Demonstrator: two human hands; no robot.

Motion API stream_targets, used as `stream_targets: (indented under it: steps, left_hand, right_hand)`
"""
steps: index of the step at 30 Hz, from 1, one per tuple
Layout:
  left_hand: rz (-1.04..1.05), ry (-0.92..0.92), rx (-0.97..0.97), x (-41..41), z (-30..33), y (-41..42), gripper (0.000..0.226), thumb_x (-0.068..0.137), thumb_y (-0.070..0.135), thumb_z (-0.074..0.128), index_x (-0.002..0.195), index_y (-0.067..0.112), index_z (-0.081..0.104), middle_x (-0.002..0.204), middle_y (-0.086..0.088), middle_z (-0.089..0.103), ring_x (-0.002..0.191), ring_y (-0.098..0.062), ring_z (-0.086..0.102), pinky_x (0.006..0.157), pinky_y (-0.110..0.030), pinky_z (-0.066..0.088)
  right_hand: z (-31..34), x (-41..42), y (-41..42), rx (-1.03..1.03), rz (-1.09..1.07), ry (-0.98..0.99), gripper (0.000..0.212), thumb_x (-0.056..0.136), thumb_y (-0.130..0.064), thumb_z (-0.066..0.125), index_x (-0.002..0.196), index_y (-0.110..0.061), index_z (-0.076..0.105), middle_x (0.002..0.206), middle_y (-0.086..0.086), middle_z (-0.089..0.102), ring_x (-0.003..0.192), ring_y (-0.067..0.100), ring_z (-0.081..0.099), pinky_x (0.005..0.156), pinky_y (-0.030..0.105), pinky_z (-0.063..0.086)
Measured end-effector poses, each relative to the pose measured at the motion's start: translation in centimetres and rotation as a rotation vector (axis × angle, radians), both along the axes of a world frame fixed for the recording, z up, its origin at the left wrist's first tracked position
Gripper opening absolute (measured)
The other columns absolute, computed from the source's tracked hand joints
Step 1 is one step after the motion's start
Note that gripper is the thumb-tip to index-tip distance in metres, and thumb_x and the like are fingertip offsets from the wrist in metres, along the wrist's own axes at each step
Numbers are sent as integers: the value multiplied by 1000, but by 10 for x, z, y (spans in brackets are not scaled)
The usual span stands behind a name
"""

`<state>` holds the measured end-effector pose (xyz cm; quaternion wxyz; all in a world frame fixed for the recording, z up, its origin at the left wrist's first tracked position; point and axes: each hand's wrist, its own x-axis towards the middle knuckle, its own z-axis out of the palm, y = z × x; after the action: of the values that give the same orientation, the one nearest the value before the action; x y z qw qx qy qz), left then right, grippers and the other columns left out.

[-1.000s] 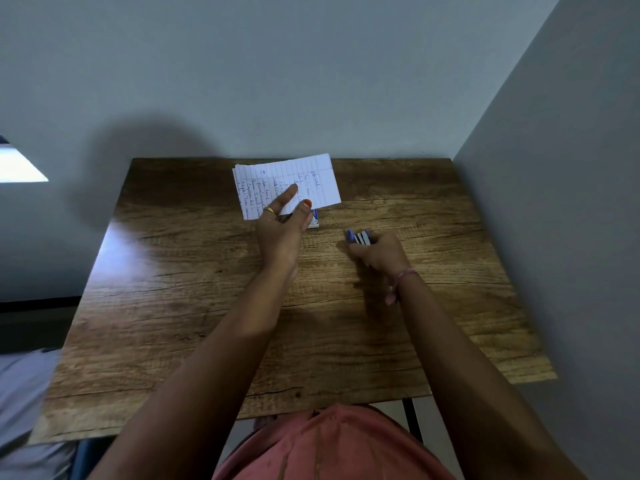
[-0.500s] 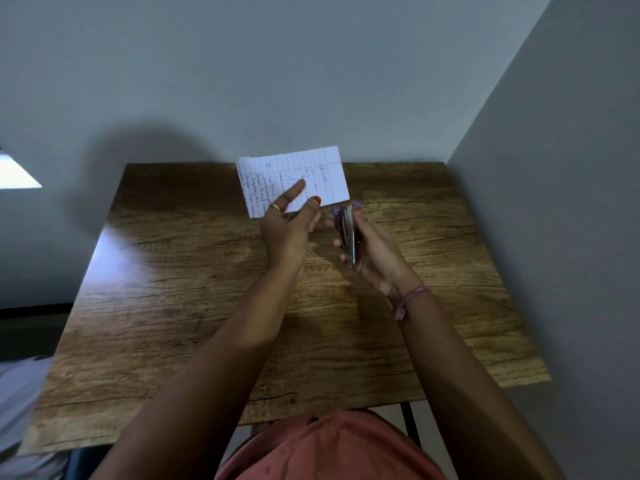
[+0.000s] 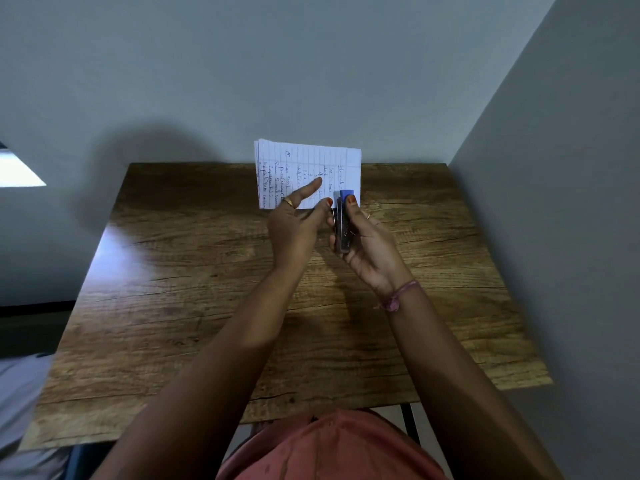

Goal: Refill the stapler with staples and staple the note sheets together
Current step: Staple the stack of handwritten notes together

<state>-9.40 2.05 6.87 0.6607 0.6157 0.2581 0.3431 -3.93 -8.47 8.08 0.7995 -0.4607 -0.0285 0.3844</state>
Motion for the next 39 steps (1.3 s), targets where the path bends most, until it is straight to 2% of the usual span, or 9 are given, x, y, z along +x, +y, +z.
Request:
stream_targets:
  steps: [7, 11, 13, 17, 22, 26, 31, 36, 39]
  left_hand:
    - [-42, -29, 17, -3, 2, -1, 35, 83, 10, 70, 115, 25, 67, 47, 12, 62, 48, 4, 59, 54, -14, 50]
    - [-119, -140, -84, -6, 2, -7, 49, 84, 7, 69, 125, 33, 57, 91, 0, 76, 87, -8, 71, 70, -23, 57]
    - [-180, -219, -103, -5, 3, -13, 67, 82, 4, 71, 136, 34, 45, 125, -9, 64, 111, -14, 64, 85, -27, 55]
    - [-200, -240, -88, 0, 7, -19, 83, 80, 2, 72, 145, 34, 30, 139, -4, 50, 118, -12, 59, 89, -24, 51]
    - [-167, -207, -129, 2, 4, -20, 75, 82, 1, 69, 142, 32, 35, 128, -13, 60, 108, -12, 65, 83, -24, 54]
    - [-140, -183, -136, 1, 4, -23, 63, 83, 2, 68, 132, 36, 46, 116, -38, 57, 82, -16, 70, 70, -20, 54]
    - [-178, -165, -155, -2, 5, -21, 58, 84, 4, 68, 130, 33, 47, 117, -13, 66, 99, -14, 69, 78, -26, 56]
    - [-14, -104, -164, -3, 6, -21, 25, 96, 19, 54, 109, 39, 61, 116, -36, 56, 94, -38, 59, 85, -49, 51]
    - [65, -68, -174, -1, 10, -19, 25, 96, 18, 51, 106, 35, 65, 80, -7, 67, 67, -11, 57, 59, -28, 51]
  right_hand:
    - [-4, 3, 1, 21, 1, 20, 18, 89, -23, 60, 100, -10, 67, 84, 7, 72, 75, 13, 66, 63, 21, 55]
    - [-3, 2, 5, 9, 2, -3, 29, 81, -24, 65, 105, -8, 66, 92, 9, 69, 82, 17, 61, 72, 25, 50]
    - [-3, 0, 8, -7, -3, -21, 33, 80, -24, 65, 109, -7, 65, 97, 11, 64, 83, 20, 57, 73, 29, 44]
    - [-4, -3, 11, -21, -13, -55, 24, 90, -21, 59, 112, -12, 66, 101, 11, 62, 85, 20, 54, 69, 30, 37]
    - [-4, -8, 16, -55, -76, -55, 17, 93, -18, 57, 106, -10, 65, 95, 10, 64, 86, 21, 58, 68, 30, 43]
    - [-8, -14, 20, -72, -144, -43, 12, 93, -17, 57, 98, -9, 64, 92, 10, 65, 83, 20, 61, 65, 28, 48]
    - [-7, -16, 18, -49, -130, -29, 18, 93, -17, 57, 107, -7, 64, 96, 11, 66, 88, 22, 61, 71, 31, 47]
    - [-1, -14, 12, 22, -19, -30, 40, 89, -24, 60, 121, -1, 54, 117, 27, 58, 105, 32, 54, 90, 38, 45]
    - [0, -9, 4, 47, 50, -42, 34, 82, -23, 65, 110, -5, 59, 98, 15, 66, 88, 22, 63, 77, 31, 52]
